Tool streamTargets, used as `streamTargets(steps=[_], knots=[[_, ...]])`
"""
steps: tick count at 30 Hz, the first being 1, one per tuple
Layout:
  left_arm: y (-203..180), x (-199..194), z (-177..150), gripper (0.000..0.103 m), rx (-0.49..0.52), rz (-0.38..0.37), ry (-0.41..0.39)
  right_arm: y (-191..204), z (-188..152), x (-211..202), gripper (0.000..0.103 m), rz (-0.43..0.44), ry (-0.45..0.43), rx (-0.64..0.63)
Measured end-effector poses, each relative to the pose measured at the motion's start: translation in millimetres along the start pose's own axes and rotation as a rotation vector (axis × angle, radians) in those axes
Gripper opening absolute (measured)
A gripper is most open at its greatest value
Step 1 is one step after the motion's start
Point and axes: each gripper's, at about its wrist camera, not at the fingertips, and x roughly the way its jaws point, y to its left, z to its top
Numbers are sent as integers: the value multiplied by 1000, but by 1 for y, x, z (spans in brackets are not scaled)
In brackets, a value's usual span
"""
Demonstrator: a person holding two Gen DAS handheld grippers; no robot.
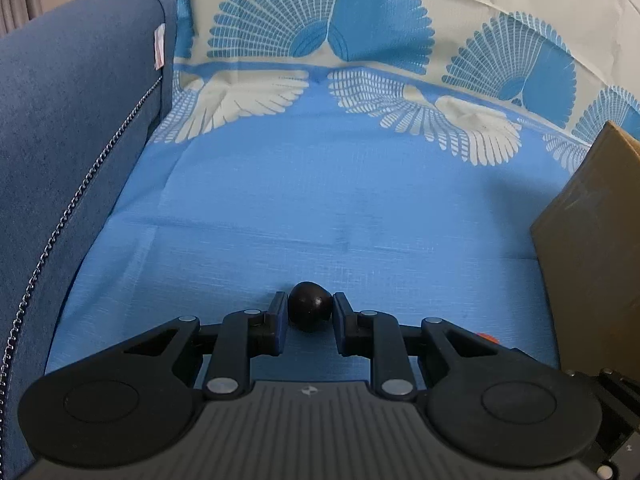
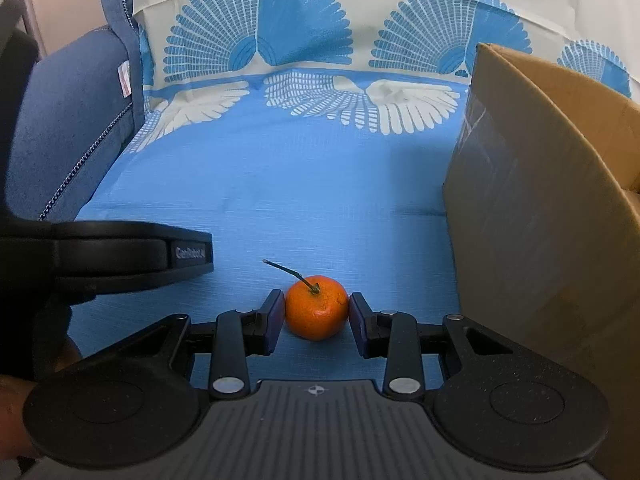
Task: Organize fruits
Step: 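Close the left tool on the black cherry while the right tool holds the mandarin, then lift the black cherry and mandarin and carry them over the box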
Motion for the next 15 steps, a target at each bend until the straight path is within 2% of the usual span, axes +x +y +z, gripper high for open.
streamTargets(steps=[15], knots=[[-2,3,0,26,5,8,1,0,1,1,37,5,3,6]])
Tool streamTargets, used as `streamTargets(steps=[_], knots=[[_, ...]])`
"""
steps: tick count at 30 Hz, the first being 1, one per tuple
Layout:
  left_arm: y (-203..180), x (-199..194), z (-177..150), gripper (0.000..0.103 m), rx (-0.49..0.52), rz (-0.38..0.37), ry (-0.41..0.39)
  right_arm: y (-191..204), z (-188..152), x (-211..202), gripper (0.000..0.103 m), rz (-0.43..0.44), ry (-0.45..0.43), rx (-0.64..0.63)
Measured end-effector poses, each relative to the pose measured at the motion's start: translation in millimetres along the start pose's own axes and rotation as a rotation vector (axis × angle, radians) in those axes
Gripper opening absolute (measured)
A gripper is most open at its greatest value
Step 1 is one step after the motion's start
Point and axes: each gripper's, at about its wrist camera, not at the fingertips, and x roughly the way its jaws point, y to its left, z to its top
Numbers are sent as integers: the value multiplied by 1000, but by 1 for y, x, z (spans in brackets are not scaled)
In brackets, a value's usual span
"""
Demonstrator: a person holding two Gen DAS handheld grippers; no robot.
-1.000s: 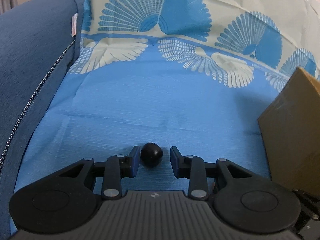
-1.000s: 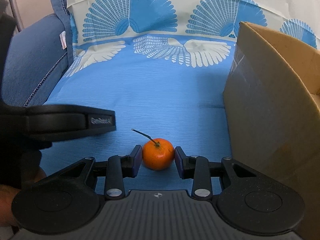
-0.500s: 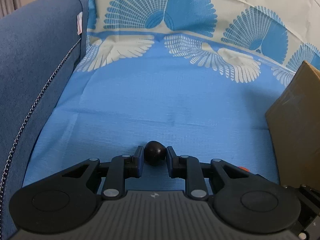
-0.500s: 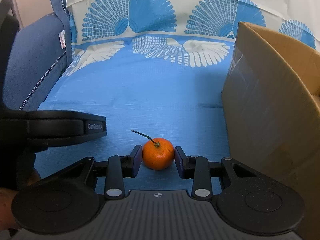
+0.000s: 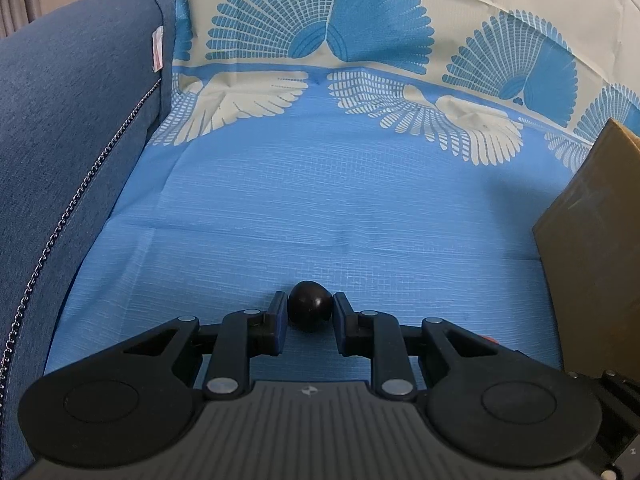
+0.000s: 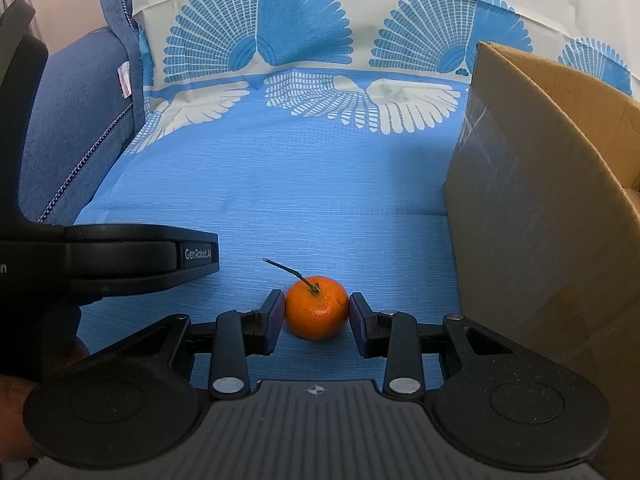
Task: Organize fruits
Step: 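Lift the black cherry and mandarin and carry them over the box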
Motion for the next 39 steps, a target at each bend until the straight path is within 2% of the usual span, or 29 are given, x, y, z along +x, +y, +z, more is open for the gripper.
streamTargets(steps=[11,17,22,30,34,39], knots=[[-1,-3,-1,26,1,-1,-3,-2,-1,-3,37,6,-5,5],[-4,-31,-4,26,-13,-20,-43,-11,-3,-22,37,21,-51,13],[0,-83,-15,26,-36,-43,-127,-16,-11,-61,37,28,-147,-16],[-4,-180,-40,26,-99,-162,-342,-23,-30,-155,37,88,-381,-73],[-14,-205,-52,26,-102,-211,-375,-41,-38,-195,37,72,-498,-92],[-30,-220,-64,26,-65,-258,-408,-89,-37,-228,37,15,-578,-84]])
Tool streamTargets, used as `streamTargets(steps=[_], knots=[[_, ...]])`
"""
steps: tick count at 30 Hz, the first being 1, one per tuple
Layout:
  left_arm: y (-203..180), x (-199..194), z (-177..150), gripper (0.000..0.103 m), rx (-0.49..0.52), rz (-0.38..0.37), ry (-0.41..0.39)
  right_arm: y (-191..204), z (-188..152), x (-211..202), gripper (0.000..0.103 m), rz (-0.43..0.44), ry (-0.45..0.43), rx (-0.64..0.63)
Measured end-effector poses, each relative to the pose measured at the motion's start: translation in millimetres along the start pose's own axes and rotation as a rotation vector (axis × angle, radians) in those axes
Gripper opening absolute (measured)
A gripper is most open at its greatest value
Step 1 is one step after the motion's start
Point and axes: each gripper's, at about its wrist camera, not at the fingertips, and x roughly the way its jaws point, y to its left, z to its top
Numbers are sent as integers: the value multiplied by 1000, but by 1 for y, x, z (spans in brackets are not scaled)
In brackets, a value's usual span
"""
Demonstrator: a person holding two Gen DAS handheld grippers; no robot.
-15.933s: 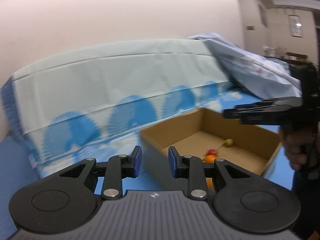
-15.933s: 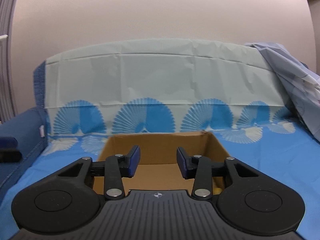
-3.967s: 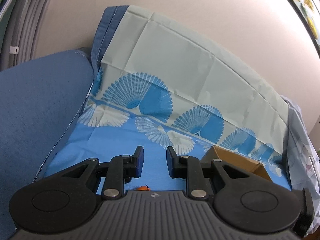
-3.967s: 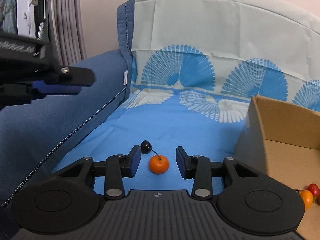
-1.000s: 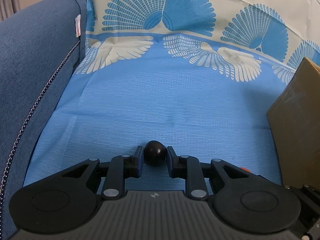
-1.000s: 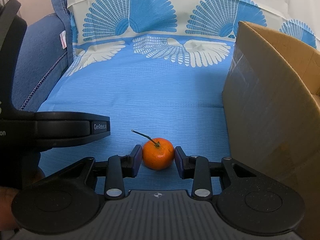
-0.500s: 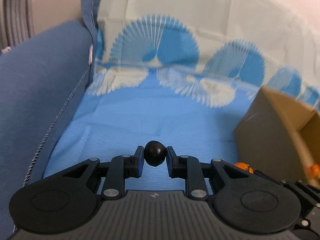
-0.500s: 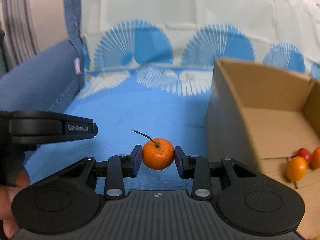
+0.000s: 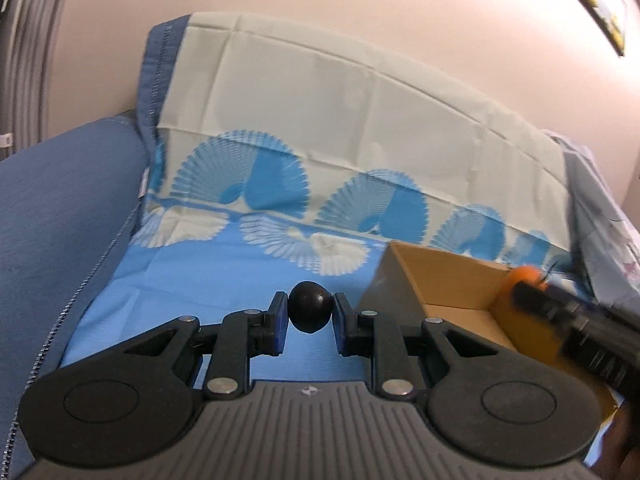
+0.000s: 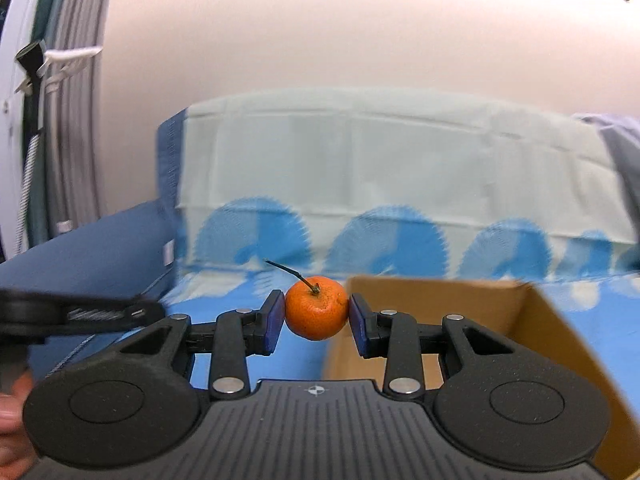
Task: Organize fruits
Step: 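Lift the black cherry and mandarin and carry them over the box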
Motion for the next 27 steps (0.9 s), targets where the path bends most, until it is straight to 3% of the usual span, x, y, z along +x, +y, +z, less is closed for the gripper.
streamTargets(steps=[6,9,12,18,27], knots=[[-26,12,-10,26,62,-60,14,-82,23,-23,37,-84,-58,-10],[-42,21,-18,26,110,-98,24,-123,19,-29,37,-142,-51,-24],[-58,31,-25,26,148,-138,34,-156,9,-33,37,-206,-9,56],[-79,44,-35,26,165,-206,43,-183,-3,-38,37,-276,1,34],[-107,50,-44,26,232,-288,25,-209,-13,-29,37,-299,50,33]])
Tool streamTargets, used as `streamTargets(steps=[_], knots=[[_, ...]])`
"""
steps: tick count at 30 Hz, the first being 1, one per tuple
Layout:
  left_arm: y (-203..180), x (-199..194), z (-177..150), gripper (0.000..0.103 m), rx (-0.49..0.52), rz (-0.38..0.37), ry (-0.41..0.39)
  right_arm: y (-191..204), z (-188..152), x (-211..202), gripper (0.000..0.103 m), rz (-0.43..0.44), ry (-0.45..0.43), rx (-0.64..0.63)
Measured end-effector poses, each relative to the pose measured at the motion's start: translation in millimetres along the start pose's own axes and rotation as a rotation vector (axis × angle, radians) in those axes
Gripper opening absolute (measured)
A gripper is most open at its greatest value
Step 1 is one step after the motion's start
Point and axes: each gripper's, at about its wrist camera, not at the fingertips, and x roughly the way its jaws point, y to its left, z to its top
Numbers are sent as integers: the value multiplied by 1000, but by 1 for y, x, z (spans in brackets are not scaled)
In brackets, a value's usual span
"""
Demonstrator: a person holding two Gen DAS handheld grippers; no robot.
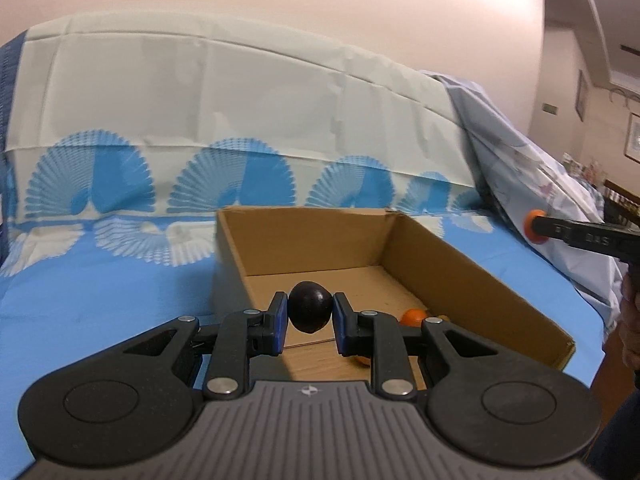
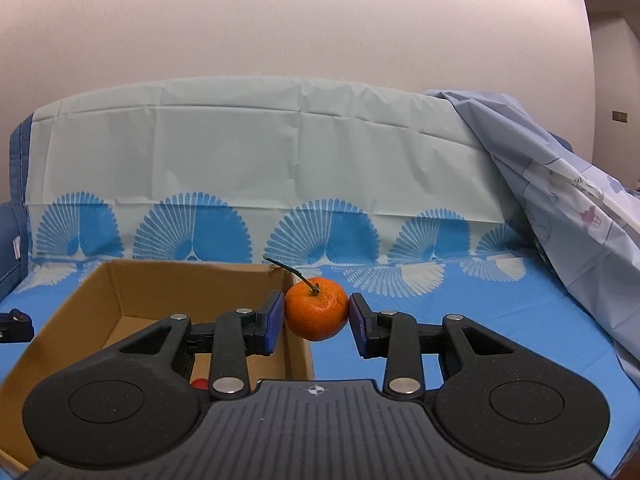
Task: Organize fruits
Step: 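Lift the black cherry and mandarin and carry them over the box, then lower the held cherry and mandarin into the box with both tools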
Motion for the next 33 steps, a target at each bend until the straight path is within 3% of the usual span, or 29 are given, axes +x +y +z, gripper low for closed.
streamTargets(steps=[12,33], knots=[[-30,24,-5,26,59,-70,4,19,-1,14,37,33,29,-81],[-40,33,-6,26,81,-86,9,43,-3,24,37,75,58,-152]])
